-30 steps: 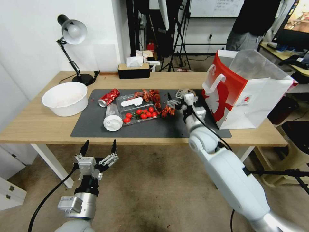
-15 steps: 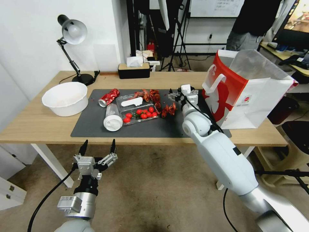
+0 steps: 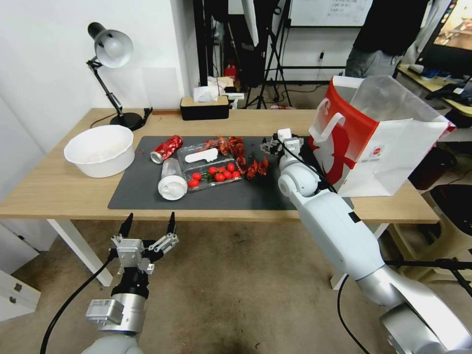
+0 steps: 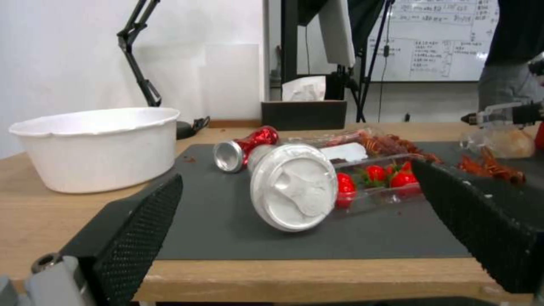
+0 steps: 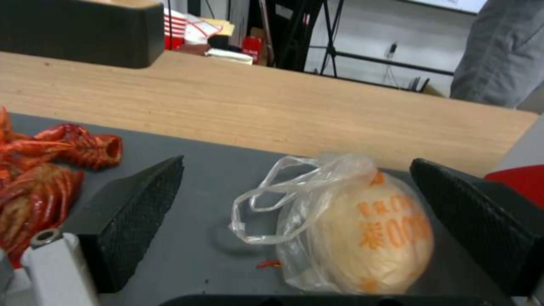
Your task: Pick up the trash from the table and place it into the takeout bag.
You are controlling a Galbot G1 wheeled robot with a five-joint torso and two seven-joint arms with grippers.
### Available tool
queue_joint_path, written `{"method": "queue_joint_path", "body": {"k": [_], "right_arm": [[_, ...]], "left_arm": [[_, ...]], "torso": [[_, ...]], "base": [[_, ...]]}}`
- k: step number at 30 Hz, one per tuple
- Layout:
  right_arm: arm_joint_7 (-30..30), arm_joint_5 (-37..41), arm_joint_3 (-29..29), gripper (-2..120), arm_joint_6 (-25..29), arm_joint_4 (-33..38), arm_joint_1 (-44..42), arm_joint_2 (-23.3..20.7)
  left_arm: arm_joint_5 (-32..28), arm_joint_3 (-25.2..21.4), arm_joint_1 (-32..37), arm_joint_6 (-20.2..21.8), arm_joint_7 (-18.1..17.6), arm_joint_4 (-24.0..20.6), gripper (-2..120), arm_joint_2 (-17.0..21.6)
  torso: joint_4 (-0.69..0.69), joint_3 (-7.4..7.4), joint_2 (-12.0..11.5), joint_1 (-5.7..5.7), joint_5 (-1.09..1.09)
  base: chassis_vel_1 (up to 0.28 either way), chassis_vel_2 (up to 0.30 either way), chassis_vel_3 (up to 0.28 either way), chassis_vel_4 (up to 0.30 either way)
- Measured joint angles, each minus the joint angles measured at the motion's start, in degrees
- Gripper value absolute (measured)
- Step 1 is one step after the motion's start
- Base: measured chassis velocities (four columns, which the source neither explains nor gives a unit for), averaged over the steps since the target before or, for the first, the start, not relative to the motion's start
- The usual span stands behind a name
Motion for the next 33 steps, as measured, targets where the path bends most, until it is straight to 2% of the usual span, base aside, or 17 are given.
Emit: {"method": "queue_joint_path", "body": {"k": [14, 33], "right_arm": [[-0.7, -2.2, 1.6, 100, 0.2, -10.1, 3.1, 4.6], [-1.5, -3.4, 3.2, 100, 0.4, -16.5, 4.3, 4.9]], "left_arm": [[-1.1, -0.1, -0.3, -0.1, 0.0, -0.1, 100, 0.5], [-1.2, 0.6, -0.8, 0.0, 0.0, 0.3, 100, 1.0]], "torso": [[0.00, 0.00, 0.0, 0.01, 0.00], [0.00, 0.00, 0.0, 0.00, 0.00]], "base": [[0.000, 0.000, 0.000, 0.000], [0.000, 0.000, 0.000, 0.000]]}}
